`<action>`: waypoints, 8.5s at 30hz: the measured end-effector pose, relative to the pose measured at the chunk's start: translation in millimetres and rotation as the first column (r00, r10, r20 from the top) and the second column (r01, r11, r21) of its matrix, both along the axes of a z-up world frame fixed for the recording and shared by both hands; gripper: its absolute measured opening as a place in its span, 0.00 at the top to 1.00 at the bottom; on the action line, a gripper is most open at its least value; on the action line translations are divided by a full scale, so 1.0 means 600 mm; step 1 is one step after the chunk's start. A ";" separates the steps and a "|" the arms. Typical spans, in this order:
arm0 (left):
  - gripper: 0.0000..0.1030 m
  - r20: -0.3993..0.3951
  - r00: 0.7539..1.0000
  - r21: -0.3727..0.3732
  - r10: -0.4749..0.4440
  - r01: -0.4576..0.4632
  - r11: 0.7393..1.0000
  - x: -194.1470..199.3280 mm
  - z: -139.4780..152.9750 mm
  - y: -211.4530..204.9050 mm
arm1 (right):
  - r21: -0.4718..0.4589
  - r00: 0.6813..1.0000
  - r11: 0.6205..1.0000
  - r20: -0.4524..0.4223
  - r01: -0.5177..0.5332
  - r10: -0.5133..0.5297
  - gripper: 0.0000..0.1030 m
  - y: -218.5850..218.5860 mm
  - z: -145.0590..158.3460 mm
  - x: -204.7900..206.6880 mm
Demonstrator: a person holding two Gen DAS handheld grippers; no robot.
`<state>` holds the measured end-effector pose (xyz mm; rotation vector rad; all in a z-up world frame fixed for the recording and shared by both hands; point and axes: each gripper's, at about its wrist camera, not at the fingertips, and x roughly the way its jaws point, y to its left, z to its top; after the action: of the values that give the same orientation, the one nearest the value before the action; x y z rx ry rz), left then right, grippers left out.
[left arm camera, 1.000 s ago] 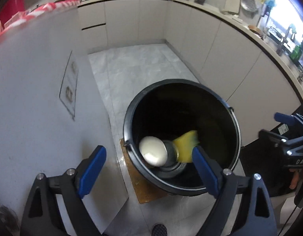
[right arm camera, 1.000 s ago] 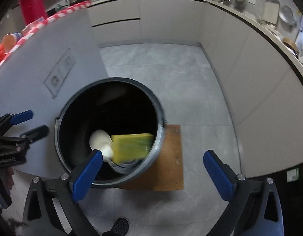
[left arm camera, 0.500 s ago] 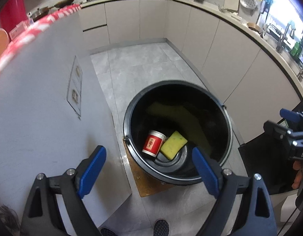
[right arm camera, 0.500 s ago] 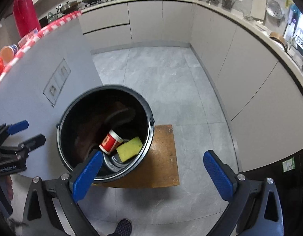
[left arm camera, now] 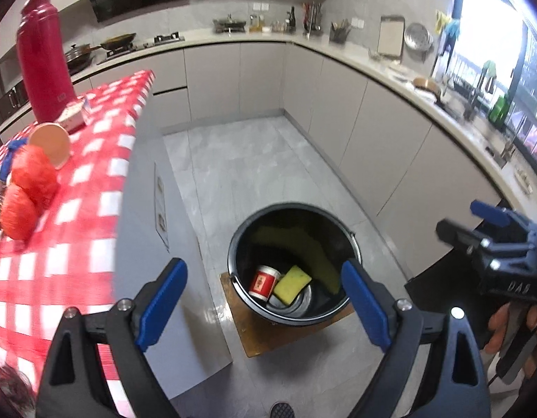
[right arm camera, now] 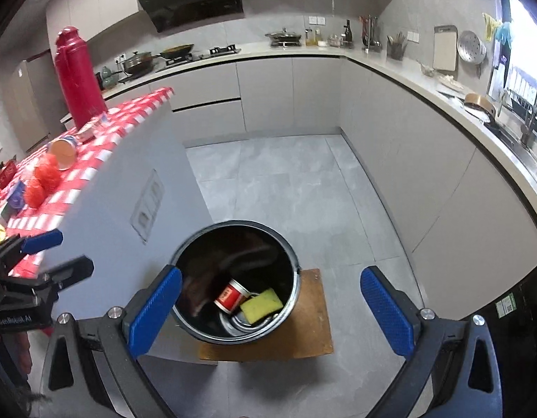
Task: Collect trash
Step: 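Move both open tools back toward the table items, then grasp the yellow cloth with the left tool while the right tool grasps the red plastic bags, then carry the cloth and red bags over the bin and release both, then move both open tools back to the table, then grasp the milk carton with the left tool while the right tool grasps the steel wool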
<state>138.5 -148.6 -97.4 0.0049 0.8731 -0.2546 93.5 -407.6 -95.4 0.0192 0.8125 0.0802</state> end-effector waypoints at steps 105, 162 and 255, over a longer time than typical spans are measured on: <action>0.71 0.175 0.870 -0.172 0.460 -0.433 0.885 -0.103 0.029 0.539 | 0.050 0.967 0.966 0.050 -0.252 0.249 0.80 0.551 0.066 0.045; 0.65 -0.093 0.994 -0.034 -0.060 0.058 0.998 0.098 -0.163 -0.067 | -0.001 0.931 0.959 -0.240 -0.282 0.274 0.80 0.069 -0.198 0.077; 0.20 0.038 0.880 0.037 0.474 -0.475 0.879 0.057 -0.047 0.735 | -0.047 0.915 0.914 -0.062 -0.402 0.399 0.08 0.822 -0.011 0.220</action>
<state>173.0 292.5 -125.6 -0.1633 0.8253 0.2276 225.3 85.6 -102.2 -0.2038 0.8608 0.4461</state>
